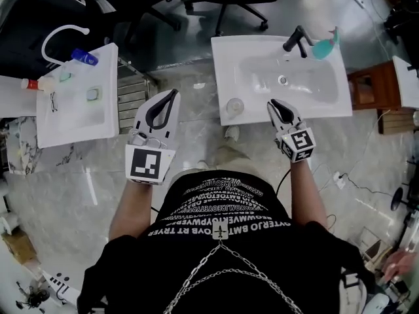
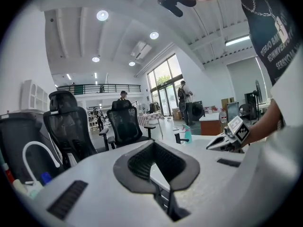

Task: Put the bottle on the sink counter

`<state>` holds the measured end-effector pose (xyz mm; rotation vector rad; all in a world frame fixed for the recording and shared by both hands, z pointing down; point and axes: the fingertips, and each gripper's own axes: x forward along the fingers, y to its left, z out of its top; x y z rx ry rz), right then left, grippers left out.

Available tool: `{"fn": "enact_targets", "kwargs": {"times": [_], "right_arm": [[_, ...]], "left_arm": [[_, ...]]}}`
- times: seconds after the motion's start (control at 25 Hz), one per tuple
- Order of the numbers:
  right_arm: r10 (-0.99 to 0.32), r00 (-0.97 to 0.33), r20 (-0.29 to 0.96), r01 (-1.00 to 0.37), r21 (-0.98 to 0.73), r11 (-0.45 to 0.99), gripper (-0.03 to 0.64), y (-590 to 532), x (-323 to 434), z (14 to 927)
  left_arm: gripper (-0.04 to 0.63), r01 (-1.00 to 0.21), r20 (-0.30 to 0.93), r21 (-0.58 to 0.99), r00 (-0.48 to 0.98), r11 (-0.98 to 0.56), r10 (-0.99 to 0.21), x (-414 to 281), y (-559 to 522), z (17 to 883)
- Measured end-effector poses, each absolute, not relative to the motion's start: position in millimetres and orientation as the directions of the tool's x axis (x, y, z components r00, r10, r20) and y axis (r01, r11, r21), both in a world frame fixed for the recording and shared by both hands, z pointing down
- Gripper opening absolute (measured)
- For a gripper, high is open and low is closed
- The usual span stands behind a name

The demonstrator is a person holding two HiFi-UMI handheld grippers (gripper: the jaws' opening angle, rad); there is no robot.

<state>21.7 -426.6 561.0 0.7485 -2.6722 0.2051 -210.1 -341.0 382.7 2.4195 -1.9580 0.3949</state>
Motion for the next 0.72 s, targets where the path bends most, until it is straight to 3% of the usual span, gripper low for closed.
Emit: {"fn": "enact_targets", "kwargs": {"times": [0.04, 0.28, 0.72], "right_arm": [[-0.517, -0.773, 0.368, -0.553, 0.01, 0.833, -0.003, -427, 29, 540], [-0.661, -0.693, 0.288, -0.659, 0.12, 0.743, -0.003, -402, 36, 449], [-0.676, -0.691, 0.255, -0.67, 0.124, 0.732, -0.003, -309, 15, 402]], "left_arm": [[0.006, -0.962, 0.188, -0.152, 0.195, -0.225, -0.963, -210, -336, 377], [0.006, -0.954, 0.136, -0.167, 0.229, -0.25, -0.964, -205, -298, 353], [0.006, -0.944, 0.119, -0.154, 0.275, -0.291, -0.954, -199, -219, 347]]}}
